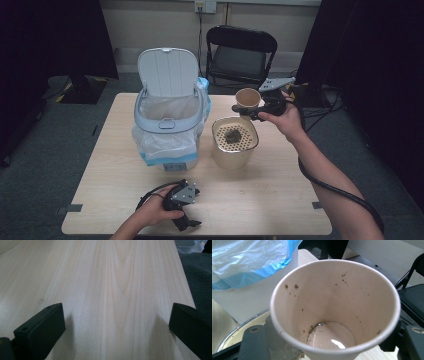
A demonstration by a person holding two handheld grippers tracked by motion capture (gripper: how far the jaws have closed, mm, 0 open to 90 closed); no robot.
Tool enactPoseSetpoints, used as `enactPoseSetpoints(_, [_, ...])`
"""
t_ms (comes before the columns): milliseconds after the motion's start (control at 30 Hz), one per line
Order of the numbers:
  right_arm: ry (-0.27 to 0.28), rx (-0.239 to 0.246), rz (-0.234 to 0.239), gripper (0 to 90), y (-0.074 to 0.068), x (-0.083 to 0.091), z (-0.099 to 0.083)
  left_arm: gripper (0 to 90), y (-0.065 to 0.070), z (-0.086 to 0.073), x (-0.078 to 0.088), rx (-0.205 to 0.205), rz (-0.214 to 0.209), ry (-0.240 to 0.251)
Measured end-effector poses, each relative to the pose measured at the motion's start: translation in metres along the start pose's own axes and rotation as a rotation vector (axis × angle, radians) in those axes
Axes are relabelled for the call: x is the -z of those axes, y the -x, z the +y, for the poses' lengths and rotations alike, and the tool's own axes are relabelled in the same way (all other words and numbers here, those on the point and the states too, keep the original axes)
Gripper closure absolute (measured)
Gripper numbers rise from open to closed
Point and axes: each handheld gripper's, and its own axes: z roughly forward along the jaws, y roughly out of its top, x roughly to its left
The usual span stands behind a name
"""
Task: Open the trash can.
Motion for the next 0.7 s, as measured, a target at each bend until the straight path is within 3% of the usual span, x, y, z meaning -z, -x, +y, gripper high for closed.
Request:
enactPoseSetpoints(100, [-0.004, 0.021, 0.000, 27.4, -0.001, 0.000, 0.003, 0.0, 0.000, 0.000, 0.000, 0.001, 0.000, 0.001])
enactPoseSetpoints(700, [0.007, 0.018, 0.035, 27.2, -0.006, -0.002, 0.023, 0.0, 0.000, 0.000, 0.000, 0.001, 0.000, 0.000])
